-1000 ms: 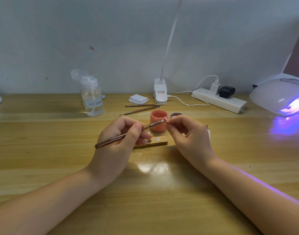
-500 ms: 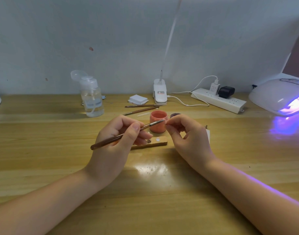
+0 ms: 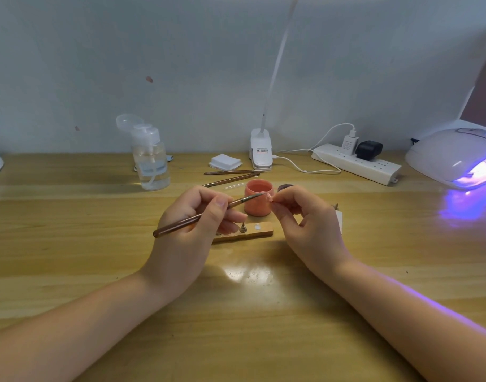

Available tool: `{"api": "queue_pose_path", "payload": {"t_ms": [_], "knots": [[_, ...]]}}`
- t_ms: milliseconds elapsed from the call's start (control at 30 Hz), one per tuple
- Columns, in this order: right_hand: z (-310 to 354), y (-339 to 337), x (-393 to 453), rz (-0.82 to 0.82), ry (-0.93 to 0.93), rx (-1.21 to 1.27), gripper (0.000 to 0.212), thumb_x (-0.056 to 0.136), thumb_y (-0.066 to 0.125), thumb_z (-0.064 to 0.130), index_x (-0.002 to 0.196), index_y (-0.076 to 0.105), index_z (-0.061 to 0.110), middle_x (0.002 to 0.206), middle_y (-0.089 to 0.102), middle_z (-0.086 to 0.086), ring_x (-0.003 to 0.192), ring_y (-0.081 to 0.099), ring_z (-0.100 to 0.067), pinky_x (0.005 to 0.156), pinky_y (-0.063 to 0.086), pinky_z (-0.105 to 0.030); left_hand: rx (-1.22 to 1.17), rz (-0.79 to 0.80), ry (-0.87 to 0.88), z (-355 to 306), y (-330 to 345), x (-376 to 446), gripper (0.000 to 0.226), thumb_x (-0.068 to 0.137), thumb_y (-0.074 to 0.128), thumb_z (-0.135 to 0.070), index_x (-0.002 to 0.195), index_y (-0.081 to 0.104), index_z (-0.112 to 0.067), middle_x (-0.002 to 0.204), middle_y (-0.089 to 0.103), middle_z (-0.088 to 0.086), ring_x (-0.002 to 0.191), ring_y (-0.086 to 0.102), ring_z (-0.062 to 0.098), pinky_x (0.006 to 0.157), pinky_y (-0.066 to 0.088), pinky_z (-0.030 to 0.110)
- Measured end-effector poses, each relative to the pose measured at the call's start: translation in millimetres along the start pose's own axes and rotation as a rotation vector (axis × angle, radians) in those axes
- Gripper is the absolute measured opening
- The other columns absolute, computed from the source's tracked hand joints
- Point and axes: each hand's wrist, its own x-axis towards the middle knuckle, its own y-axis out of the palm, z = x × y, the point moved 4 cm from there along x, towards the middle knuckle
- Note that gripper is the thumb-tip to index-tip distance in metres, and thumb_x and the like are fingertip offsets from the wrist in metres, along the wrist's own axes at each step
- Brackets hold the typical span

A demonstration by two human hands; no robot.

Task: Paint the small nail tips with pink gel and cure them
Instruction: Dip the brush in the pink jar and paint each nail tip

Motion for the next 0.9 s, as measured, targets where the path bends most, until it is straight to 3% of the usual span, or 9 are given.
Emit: {"api": "queue_pose_path", "payload": {"t_ms": [367, 600, 767, 900], "knots": [[1.7, 0.7, 0.0, 0.012, 0.047, 0.028, 0.01, 0.086, 0.067, 0.002, 0.094, 0.069, 0.007, 0.085, 0.067, 0.003, 0.08, 0.062, -0.011, 0.074, 0.052, -0.031, 0.02, 0.005, 0.014, 2.2, -2.7, -0.3, 0.016, 0.096, 0.054, -0.016, 0.09, 0.062, -0.004, 0.08, 0.074, 0.009, 0.072, 0.071, 0.021, 0.064, 0.056, 0.024], [2.5, 1.0, -0.5, 0.018, 0.066, 0.066, 0.01, 0.086, 0.068, 0.003, 0.094, 0.068, 0.007, 0.084, 0.066, 0.01, 0.081, 0.063, -0.01, 0.074, 0.053, -0.034, 0.004, 0.026, 0.042, 1.0, -0.7, -1.6, 0.017, 0.094, 0.051, -0.017, 0.091, 0.062, -0.004, 0.081, 0.074, 0.009, 0.072, 0.071, 0.021, 0.064, 0.056, 0.023], [0.5, 1.6, -0.6, 0.028, 0.083, 0.093, 0.011, 0.086, 0.068, 0.004, 0.095, 0.069, 0.01, 0.085, 0.068, 0.004, 0.08, 0.063, -0.01, 0.073, 0.054, -0.036, 0.004, -0.007, 0.044, 0.9, -4.9, -0.5, 0.017, 0.093, 0.057, -0.022, 0.092, 0.062, -0.006, 0.081, 0.074, 0.008, 0.071, 0.071, 0.02, 0.063, 0.055, 0.023], [1.5, 2.2, -0.6, 0.024, 0.077, 0.105, 0.014, 0.085, 0.068, 0.004, 0.093, 0.067, 0.016, 0.084, 0.066, 0.016, 0.079, 0.063, -0.004, 0.072, 0.054, -0.035, 0.025, 0.069, 0.077, -1.4, 1.1, -2.8, 0.015, 0.094, 0.056, -0.019, 0.093, 0.062, -0.006, 0.083, 0.074, 0.008, 0.075, 0.071, 0.02, 0.066, 0.056, 0.024]]}}
